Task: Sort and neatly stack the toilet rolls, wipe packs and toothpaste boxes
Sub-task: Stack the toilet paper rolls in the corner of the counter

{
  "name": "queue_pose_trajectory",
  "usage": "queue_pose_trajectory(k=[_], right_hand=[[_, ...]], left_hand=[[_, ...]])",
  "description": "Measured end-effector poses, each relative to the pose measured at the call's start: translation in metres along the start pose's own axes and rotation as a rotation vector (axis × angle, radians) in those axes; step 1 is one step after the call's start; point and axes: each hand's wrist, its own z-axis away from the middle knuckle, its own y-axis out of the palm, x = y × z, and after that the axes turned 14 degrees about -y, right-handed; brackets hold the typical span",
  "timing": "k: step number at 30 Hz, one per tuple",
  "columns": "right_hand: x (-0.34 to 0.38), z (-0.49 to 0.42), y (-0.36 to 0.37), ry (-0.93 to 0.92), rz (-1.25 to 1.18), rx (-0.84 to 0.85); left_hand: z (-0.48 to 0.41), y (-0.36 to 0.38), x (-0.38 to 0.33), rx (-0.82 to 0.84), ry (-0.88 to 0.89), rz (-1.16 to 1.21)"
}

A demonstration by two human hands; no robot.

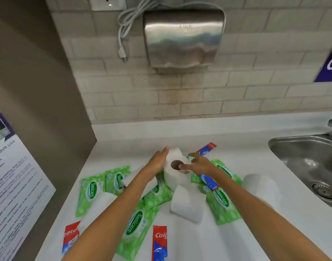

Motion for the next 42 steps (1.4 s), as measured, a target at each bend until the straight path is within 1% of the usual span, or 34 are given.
queue_pose_trajectory(k=[2,6,9,12,16,17,19,22,24,27,30,33,39,42], right_hand=[[-0.001,0.001,0.004,-0.001,0.000,0.011],[-0.010,-0.002,0.015,-0.018,-0.008,0.042],[-0.011,0.001,0.019,-0.066,-0.036,0.029],[-0.012,0.004,0.019,-0.100,-0.060,0.022],[-0.014,0.002,0.020,-0.116,-0.079,-0.037],[-0.015,0.000,0.019,-0.120,-0.090,-0.062],[-0.014,-0.002,0.012,-0.120,-0.131,-0.112],[-0.003,-0.004,-0.003,-0.158,-0.172,-0.182],[0.008,-0.005,-0.015,-0.177,-0.211,-0.180],[0.023,-0.009,-0.027,-0.197,-0.216,-0.124],[0.036,-0.015,-0.029,-0.194,-0.200,-0.118],[0.046,-0.025,-0.027,-0.196,-0.197,-0.114],[0.062,-0.049,-0.017,-0.194,-0.181,-0.009],[0.067,-0.062,-0.015,-0.198,-0.181,-0.015]], left_hand=[[-0.002,0.004,0.006,0.017,-0.019,0.099],[-0.005,0.017,0.015,0.102,-0.032,0.250],[-0.004,0.024,0.015,0.116,-0.062,0.256],[-0.008,0.026,0.018,0.083,-0.103,0.228],[-0.006,0.027,0.014,0.073,-0.097,0.293],[-0.005,0.026,0.011,0.049,-0.080,0.283],[-0.001,0.023,0.005,-0.008,-0.026,0.187],[0.001,0.019,-0.002,-0.014,0.139,0.057],[0.002,0.018,-0.006,-0.057,0.254,-0.006],[-0.005,0.015,-0.011,-0.136,0.338,-0.094],[-0.010,0.015,-0.013,-0.219,0.381,-0.121],[-0.014,0.013,-0.014,-0.299,0.409,-0.069],[-0.023,-0.007,-0.014,-0.457,0.343,-0.020],[-0.031,-0.023,-0.014,-0.501,0.326,0.005]])
